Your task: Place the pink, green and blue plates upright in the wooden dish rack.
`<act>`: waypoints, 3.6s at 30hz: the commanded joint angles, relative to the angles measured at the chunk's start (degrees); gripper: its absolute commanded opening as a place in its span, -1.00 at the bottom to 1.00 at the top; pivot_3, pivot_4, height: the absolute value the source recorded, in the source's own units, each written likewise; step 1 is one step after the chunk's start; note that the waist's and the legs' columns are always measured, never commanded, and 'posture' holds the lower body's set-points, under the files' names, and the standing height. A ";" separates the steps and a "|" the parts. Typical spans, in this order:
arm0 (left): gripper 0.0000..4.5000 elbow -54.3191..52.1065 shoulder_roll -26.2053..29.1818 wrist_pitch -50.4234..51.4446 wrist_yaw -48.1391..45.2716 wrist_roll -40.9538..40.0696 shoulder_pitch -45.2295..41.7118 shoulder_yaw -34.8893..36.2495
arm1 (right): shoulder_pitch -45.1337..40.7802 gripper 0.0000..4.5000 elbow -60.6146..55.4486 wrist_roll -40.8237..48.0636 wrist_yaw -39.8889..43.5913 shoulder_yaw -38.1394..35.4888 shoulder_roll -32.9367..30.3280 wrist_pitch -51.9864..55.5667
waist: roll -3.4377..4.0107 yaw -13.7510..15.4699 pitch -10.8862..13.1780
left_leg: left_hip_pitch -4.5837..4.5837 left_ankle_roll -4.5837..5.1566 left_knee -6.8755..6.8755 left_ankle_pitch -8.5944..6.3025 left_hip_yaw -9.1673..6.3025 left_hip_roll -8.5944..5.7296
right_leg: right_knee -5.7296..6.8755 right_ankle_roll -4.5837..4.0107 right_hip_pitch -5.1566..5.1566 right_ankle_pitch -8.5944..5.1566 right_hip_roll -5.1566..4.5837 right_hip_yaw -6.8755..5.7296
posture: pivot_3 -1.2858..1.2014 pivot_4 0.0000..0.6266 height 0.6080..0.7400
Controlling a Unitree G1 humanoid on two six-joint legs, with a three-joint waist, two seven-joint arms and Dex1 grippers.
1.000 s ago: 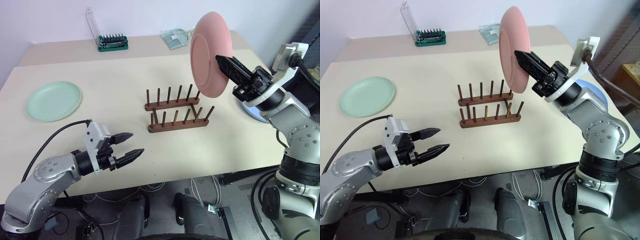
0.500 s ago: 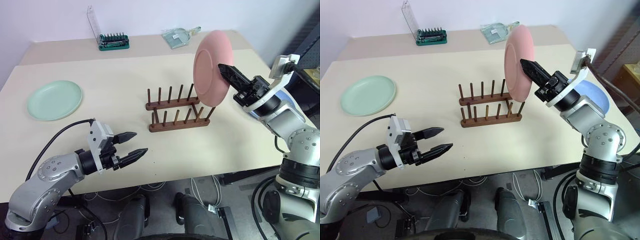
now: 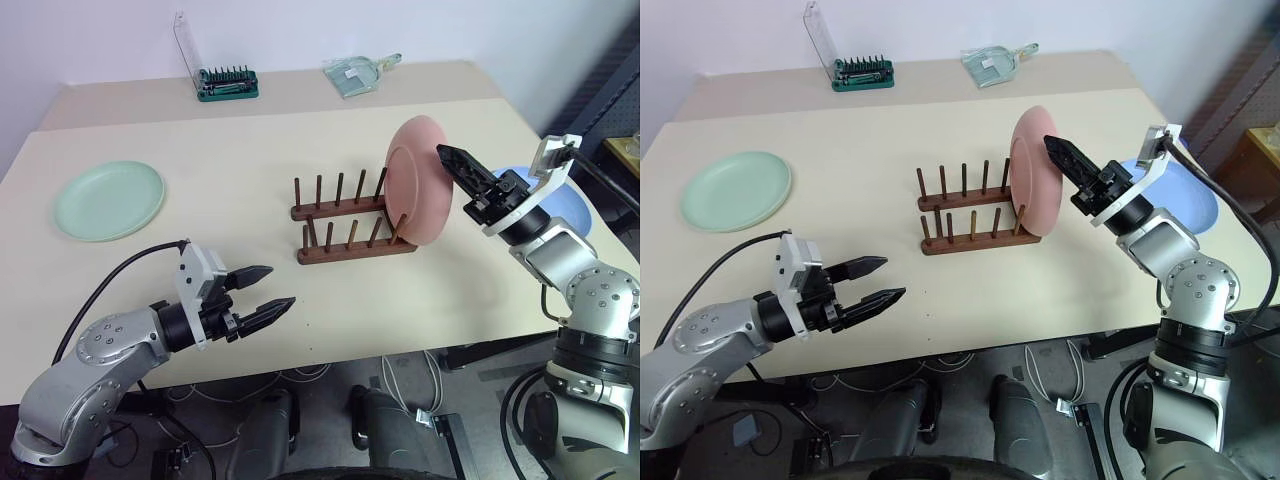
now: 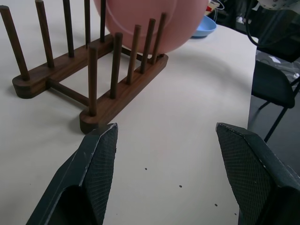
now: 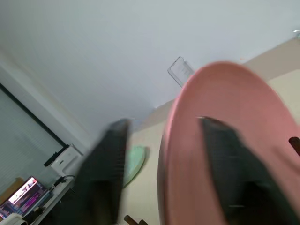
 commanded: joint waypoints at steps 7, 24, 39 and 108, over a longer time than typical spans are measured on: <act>0.53 -1.51 -0.39 -1.47 0.07 0.09 -0.15 0.72 | -5.69 0.76 3.91 -9.30 2.61 -5.91 -7.62 -10.35 | 0.04 0.15 0.02 | -0.01 0.00 0.07 0.00 0.07 0.00 | 0.01 0.00 0.00 0.00 0.01 -0.04 | 0.03 -0.52 1.00; 0.98 25.60 -7.47 -0.43 35.14 11.44 -16.39 23.42 | -11.26 0.78 -14.71 -41.04 22.55 27.15 -17.66 -21.48 | 0.08 -0.24 0.01 | 0.16 0.00 0.31 -0.01 0.07 0.21 | 0.35 0.19 0.08 -0.11 0.15 -0.09 | 0.03 -0.52 1.00; 0.98 46.83 -9.86 11.07 51.12 15.52 -32.46 28.68 | -10.96 0.78 -10.04 -59.06 25.85 40.46 -5.72 -32.57 | -0.25 0.17 -0.05 | -0.14 0.02 0.75 -0.11 0.00 0.02 | 0.34 0.45 0.01 0.36 0.01 -0.12 | 0.03 -0.52 1.00; -0.55 -0.30 -31.15 28.21 52.42 4.72 -48.60 15.14 | -19.30 -1.00 10.08 -98.09 7.28 44.97 2.44 -64.22 | -0.38 -0.07 -0.04 | -0.09 -0.12 0.78 -0.04 0.05 0.03 | 0.35 0.51 0.07 0.47 0.21 -0.02 | 0.03 -0.52 1.00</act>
